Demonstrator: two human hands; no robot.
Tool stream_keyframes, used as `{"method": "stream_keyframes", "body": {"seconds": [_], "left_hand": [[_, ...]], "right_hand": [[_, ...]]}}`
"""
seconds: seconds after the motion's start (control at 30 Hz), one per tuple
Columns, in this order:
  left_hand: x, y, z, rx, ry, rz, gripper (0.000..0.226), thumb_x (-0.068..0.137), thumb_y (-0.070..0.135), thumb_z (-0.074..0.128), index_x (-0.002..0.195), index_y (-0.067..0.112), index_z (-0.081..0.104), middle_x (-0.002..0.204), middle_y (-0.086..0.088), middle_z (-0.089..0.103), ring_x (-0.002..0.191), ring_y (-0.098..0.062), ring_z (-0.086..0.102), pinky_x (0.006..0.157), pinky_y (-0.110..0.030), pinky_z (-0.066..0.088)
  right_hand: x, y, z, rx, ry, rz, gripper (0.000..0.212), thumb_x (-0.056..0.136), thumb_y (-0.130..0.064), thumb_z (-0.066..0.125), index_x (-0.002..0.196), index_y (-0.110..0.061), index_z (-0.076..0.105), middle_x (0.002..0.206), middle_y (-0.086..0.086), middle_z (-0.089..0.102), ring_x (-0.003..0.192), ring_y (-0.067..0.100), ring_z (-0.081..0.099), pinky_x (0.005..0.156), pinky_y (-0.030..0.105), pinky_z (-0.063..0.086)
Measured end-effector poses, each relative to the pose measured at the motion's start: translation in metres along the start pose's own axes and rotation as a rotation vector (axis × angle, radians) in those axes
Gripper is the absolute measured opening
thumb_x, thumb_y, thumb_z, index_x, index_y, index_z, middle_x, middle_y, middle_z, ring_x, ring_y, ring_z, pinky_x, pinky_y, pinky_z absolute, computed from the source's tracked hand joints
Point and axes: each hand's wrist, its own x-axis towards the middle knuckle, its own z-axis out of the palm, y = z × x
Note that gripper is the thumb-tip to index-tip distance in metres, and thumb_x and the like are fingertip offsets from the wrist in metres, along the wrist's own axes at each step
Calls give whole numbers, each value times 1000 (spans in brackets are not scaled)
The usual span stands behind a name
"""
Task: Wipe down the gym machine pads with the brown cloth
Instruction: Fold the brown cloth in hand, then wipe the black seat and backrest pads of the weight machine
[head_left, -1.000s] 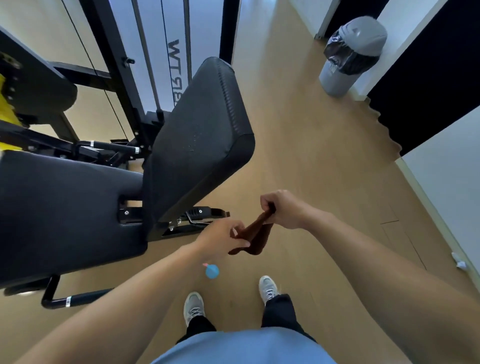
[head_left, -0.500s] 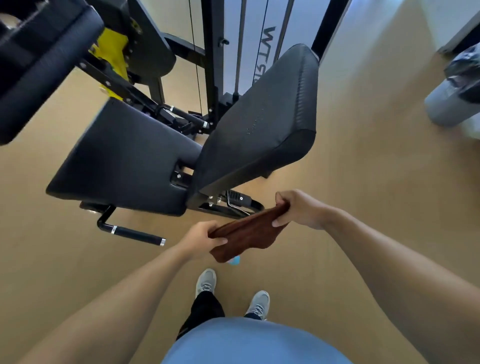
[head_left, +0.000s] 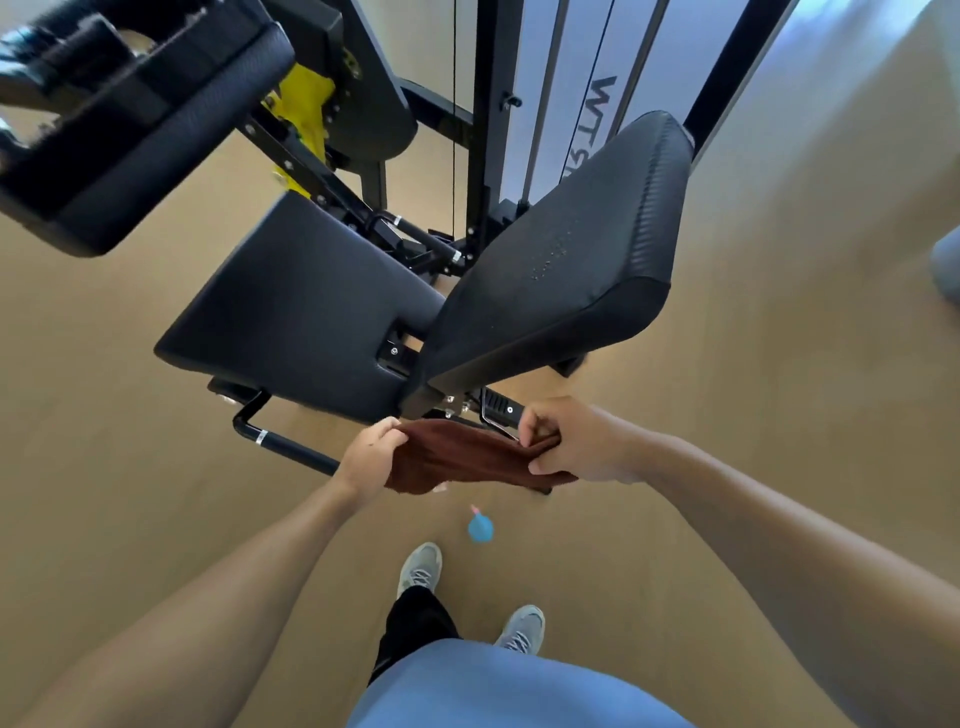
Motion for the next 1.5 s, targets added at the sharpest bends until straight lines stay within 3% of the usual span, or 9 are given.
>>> {"method": "stream_keyframes", "body": {"seconds": [0.23, 0.37, 0.5, 0.6, 0.67, 0.77, 0.97, 1.33, 1.5], "left_hand": [[0, 104, -42, 24, 316, 368, 18, 102, 18, 45, 87, 14, 53, 78, 3, 59, 70, -5, 50, 64, -22, 40], [39, 171, -47, 58, 346, 479, 15, 97, 30, 57, 110, 24, 54, 96, 12, 63, 93, -6, 60, 80, -19, 45], [91, 194, -7, 240, 297, 610, 56, 93, 42, 59, 144, 28, 40, 146, 2, 44, 137, -14, 35, 114, -32, 27], [110, 156, 53, 233, -267, 555, 70, 92, 55, 51, 152, 43, 17, 164, 6, 17, 152, -17, 11, 124, -39, 12], [131, 133, 77, 189, -341, 524, 64, 98, 56, 34, 152, 46, 2, 165, 9, 12, 153, -14, 5, 125, -41, 8], [147, 136, 79, 398, -302, 499, 61, 105, 42, 18, 158, 14, 8, 162, 3, 14, 152, -18, -1, 124, -37, 1], [200, 118, 66, 305, -370, 302, 64, 106, 39, 28, 157, 21, -6, 164, 6, -18, 151, -15, -18, 121, -41, -11], [205, 154, 58, 71, -392, 203, 113, 59, 99, 23, 155, 41, 7, 166, 5, -7, 151, -21, -22, 118, -56, -16], [209, 162, 62, 44, -434, 152, 86, 92, 57, 47, 157, 18, 8, 165, 5, 0, 152, -14, -13, 122, -48, -9]], "right_hand": [[-58, -131, -50, -186, 320, -342, 31, 86, 0, 66, 85, -31, 63, 82, -15, 62, 73, 2, 60, 60, 16, 47], [-49, -181, -138, -425, 476, -173, 30, 85, -3, 70, 80, -32, 65, 90, -11, 59, 77, 8, 59, 58, 20, 44], [14, -192, -173, -1028, 784, 129, 26, 85, -4, 63, 101, -25, 67, 126, 13, 54, 117, 34, 49, 94, 43, 42], [68, -185, -145, -1179, 581, 240, 29, 91, -7, 56, 117, -12, 66, 125, 11, 57, 119, 32, 51, 91, 39, 39], [105, -179, -126, -1053, 378, 303, 25, 95, -4, 52, 114, -9, 68, 120, 10, 64, 111, 31, 61, 80, 35, 44], [149, -152, -117, -963, 194, 332, 24, 96, -7, 50, 113, -10, 66, 121, 9, 64, 113, 29, 61, 90, 38, 54], [190, -108, -109, -1076, 288, 489, 45, 100, -48, 47, 129, -16, 59, 135, 7, 54, 132, 30, 42, 118, 45, 24], [172, -161, -163, -1165, 513, 770, 19, 93, -16, 55, 110, -19, 63, 112, 6, 65, 110, 29, 57, 88, 40, 40], [208, -161, -126, -1029, 480, 430, 24, 97, -14, 46, 119, -11, 56, 119, 10, 54, 113, 30, 53, 94, 41, 45]]}}
